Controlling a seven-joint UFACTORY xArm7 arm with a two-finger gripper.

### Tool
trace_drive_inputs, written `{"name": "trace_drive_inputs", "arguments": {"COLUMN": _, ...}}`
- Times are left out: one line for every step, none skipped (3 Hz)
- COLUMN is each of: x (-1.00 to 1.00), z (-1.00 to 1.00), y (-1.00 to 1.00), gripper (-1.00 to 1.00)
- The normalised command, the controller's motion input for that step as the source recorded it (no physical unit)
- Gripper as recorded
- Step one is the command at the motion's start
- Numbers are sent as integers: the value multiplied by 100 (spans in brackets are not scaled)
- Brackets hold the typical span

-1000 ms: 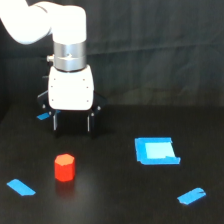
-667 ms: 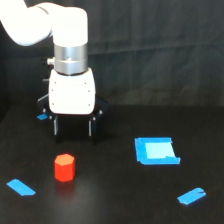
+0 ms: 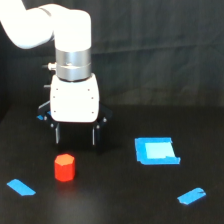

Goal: Pick up the red object from the table

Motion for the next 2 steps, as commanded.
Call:
{"name": "trace_drive_inputs", "arguments": {"x": 27, "z": 1, "y": -82, "gripper": 100}}
{"name": "trace_drive_inputs", "arguments": {"x": 5, "z": 0, "y": -75, "gripper": 91}}
